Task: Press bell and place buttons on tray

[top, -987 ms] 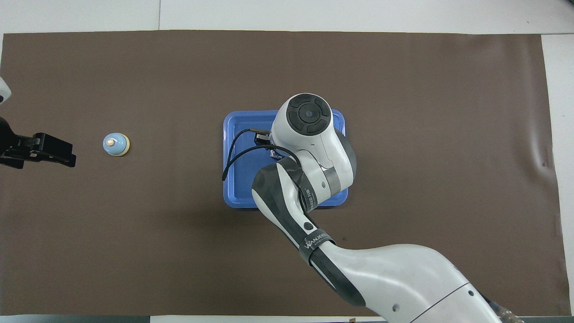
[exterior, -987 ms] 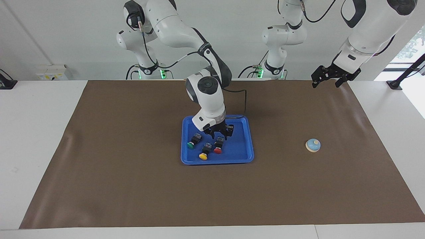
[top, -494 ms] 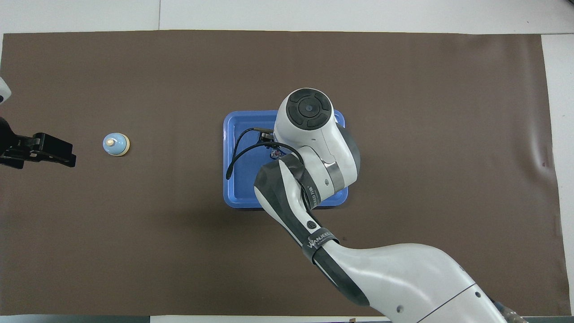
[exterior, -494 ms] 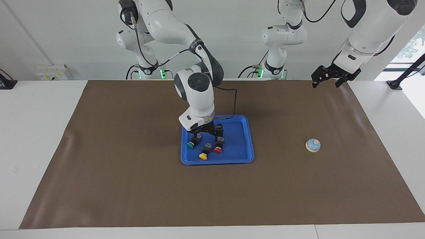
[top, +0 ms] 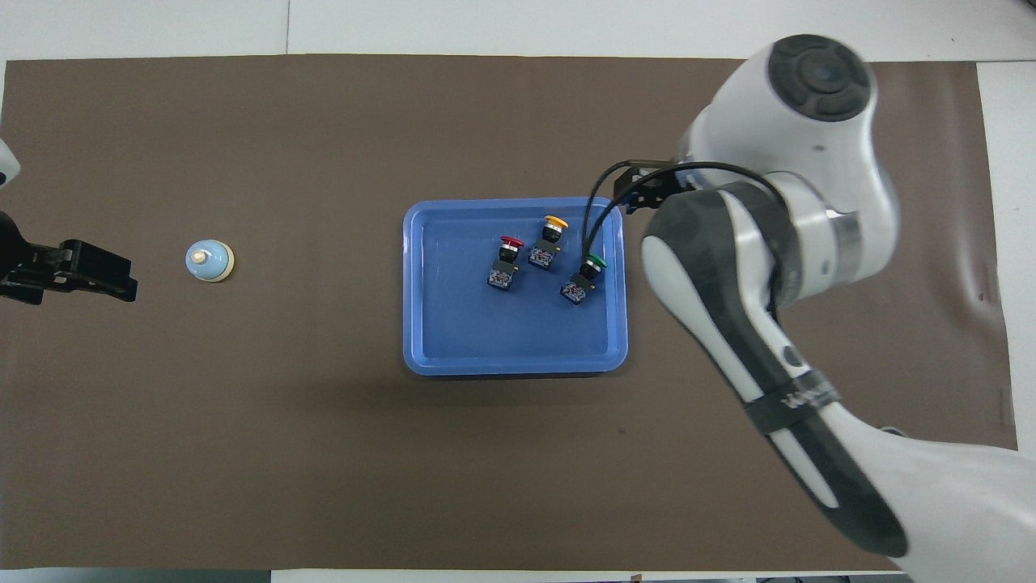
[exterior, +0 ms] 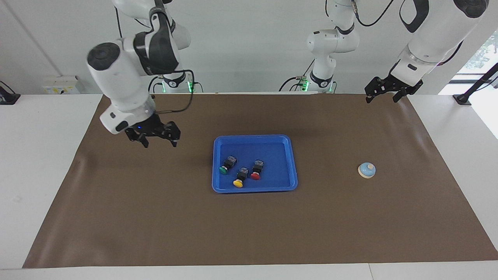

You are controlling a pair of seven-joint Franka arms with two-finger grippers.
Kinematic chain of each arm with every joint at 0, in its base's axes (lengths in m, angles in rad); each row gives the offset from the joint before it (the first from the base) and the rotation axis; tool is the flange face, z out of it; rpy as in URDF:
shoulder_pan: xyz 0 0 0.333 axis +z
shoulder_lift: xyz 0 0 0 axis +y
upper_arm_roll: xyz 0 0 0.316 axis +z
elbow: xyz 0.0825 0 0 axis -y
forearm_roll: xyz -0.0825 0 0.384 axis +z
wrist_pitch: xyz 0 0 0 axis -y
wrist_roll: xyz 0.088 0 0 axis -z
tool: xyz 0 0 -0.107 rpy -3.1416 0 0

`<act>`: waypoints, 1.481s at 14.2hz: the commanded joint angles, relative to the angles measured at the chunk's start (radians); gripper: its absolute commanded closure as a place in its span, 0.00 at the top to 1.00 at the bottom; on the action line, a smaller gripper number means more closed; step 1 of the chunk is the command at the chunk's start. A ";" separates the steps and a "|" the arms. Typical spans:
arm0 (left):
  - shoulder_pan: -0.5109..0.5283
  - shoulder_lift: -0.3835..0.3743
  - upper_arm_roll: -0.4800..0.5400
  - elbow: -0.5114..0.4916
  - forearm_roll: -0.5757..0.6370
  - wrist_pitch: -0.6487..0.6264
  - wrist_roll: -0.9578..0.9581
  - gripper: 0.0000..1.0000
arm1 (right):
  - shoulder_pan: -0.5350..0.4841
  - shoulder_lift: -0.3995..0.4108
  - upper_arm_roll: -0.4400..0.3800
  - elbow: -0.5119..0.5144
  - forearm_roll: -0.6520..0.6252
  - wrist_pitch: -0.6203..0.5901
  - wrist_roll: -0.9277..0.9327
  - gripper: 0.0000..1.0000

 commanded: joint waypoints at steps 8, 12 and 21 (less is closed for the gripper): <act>-0.002 -0.035 0.001 -0.046 0.007 0.021 -0.050 0.81 | -0.147 -0.211 0.015 -0.124 -0.047 -0.163 -0.083 1.00; 0.036 -0.002 0.004 -0.138 0.011 0.218 -0.052 0.00 | -0.149 -0.200 0.015 -0.101 -0.050 -0.156 -0.174 1.00; 0.076 0.302 0.003 -0.237 0.011 0.683 -0.049 0.00 | -0.137 -0.172 0.024 -0.049 -0.104 -0.153 -0.025 1.00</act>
